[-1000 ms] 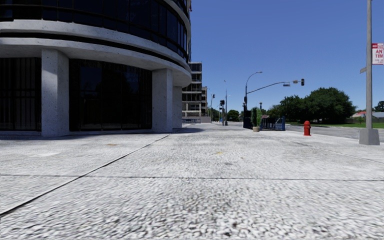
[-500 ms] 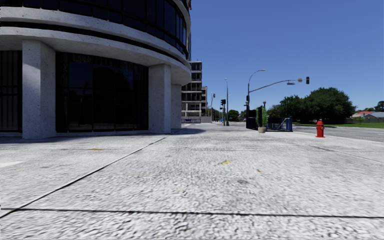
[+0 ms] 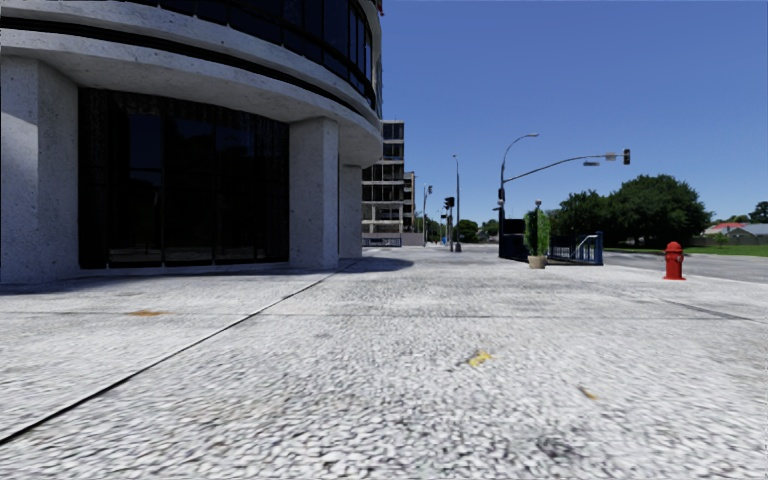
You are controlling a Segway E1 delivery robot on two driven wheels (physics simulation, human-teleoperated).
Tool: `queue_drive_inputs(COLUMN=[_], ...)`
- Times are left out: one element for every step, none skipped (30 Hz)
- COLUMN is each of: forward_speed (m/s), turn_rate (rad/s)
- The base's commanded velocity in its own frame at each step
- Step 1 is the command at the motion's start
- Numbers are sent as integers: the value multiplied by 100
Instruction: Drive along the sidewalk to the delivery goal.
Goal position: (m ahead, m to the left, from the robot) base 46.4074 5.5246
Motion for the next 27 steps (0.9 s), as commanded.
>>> queue_drive_inputs(forward_speed=[200,200,200,200,200,200,200,200,200,200,200,200,200,200,200,200,200,200,200,200,200,200,200,200,200,200,200], turn_rate=[0,0,0,0,0,0,0,0,0,0,0,0,0,0,0,0,0,0,0,0,0,0,0,0,0,0,0])
